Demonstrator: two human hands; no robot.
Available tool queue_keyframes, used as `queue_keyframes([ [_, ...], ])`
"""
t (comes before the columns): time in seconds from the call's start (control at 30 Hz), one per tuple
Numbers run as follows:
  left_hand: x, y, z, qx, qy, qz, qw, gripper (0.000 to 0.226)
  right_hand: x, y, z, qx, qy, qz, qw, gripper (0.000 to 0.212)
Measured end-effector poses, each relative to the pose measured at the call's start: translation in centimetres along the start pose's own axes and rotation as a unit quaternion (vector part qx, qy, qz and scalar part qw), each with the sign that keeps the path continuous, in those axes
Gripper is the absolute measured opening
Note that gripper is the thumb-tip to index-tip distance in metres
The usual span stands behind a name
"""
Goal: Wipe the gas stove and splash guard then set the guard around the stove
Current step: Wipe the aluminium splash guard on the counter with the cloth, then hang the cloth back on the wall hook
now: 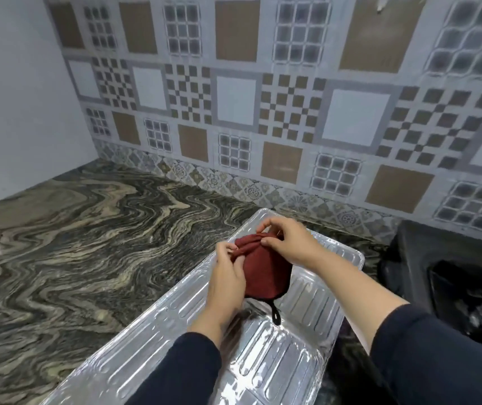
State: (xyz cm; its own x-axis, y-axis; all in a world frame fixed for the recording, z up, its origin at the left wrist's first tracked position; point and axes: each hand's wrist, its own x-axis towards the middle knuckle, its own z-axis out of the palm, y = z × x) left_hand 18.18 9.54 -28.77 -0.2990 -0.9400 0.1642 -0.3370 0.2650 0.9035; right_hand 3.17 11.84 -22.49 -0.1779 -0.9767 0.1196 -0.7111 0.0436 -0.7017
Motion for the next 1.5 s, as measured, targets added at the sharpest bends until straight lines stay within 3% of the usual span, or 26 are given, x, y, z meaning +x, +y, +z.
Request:
queue_keyframes([
  [0.1,3.8,5.5,-0.5,-0.054,0.005,0.086,0.995,0.020,1.2,-2.1,-5.9,0.012,0.078,-0.033,0.996,0.022],
  [0.23,8.8,12.5,-0.5,-0.012,-0.086,0.192,0.978,0.035,3.5,-4.5,-14.3,0.018,0.207,-0.059,0.976,0.031],
  [0.33,12.5,17.9,0.5,-0.006,-0.085,0.252,0.964,0.038,5.5,-5.3,-19.3,-0.143,0.280,-0.056,0.948,0.034],
  [0.4,15.0,21.8,1.2,-0.012,-0.055,0.301,0.952,0.039,6.5,-5.4,-22.0,-0.248,0.315,-0.061,0.914,0.024],
  [0.53,20.1,28.3,2.8,-0.005,0.017,0.374,0.927,0.046,8.9,-4.9,-27.3,-0.385,0.402,-0.096,0.825,0.044],
  [0.63,23.7,32.2,4.2,0.023,0.068,0.422,0.904,0.044,11.6,-4.8,-31.1,-0.445,0.479,-0.125,0.746,0.043],
  [0.7,26.1,34.2,5.1,0.021,0.076,0.443,0.893,0.040,13.4,-5.0,-33.2,-0.463,0.506,-0.122,0.717,0.041],
  [0.8,29.7,35.4,6.9,0.054,0.113,0.431,0.894,0.033,15.9,-3.7,-34.6,-0.472,0.497,-0.121,0.718,0.039],
  [0.93,31.7,33.8,8.5,-0.036,0.100,0.369,0.923,0.016,17.0,-1.0,-33.7,-0.413,0.536,-0.137,0.723,0.033],
  [1.17,29.8,29.8,7.3,0.063,0.049,0.457,0.886,0.054,15.4,0.1,-31.7,-0.388,0.496,-0.082,0.772,0.035],
  [1.5,27.0,29.2,6.5,0.084,0.006,0.418,0.904,0.050,13.1,-0.7,-28.8,-0.353,0.470,-0.017,0.809,0.045],
])
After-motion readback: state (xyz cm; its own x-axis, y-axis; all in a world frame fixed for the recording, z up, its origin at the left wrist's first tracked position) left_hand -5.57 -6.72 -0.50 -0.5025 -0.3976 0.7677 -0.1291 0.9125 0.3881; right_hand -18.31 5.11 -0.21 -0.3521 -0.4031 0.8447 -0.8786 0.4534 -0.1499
